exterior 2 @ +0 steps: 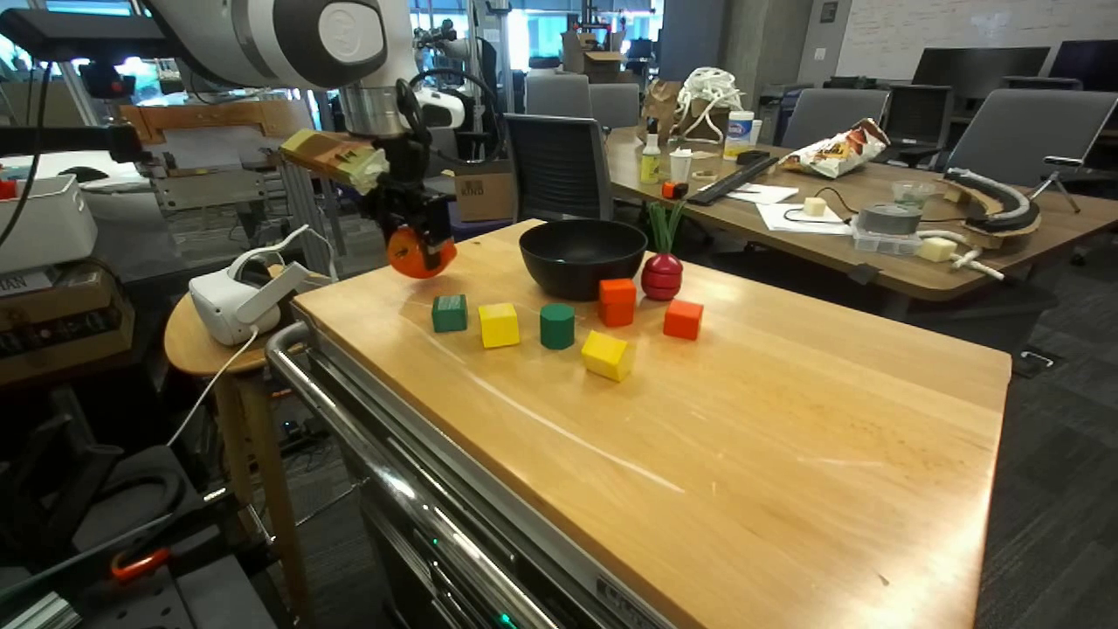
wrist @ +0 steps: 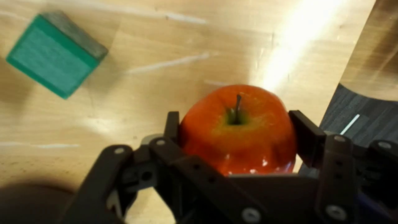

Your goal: Move the apple backwards, place the radish and blocks inside the black bowl

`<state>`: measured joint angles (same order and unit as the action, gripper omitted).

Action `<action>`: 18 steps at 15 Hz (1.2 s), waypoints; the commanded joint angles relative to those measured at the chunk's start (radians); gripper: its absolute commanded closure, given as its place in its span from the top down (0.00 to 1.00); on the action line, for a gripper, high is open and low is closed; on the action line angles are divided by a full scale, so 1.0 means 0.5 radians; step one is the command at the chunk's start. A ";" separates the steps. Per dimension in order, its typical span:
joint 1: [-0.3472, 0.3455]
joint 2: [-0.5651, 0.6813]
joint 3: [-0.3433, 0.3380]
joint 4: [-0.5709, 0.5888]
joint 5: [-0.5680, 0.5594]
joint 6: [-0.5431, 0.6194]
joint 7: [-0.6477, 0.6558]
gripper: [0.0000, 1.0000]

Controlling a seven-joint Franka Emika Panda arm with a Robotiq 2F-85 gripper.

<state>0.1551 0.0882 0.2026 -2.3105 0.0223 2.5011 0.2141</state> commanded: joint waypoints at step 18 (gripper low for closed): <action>0.261 1.182 -0.327 1.655 -0.489 0.130 -0.230 0.59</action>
<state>0.2731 0.6349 0.0643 -1.6042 -0.2075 2.6485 0.1441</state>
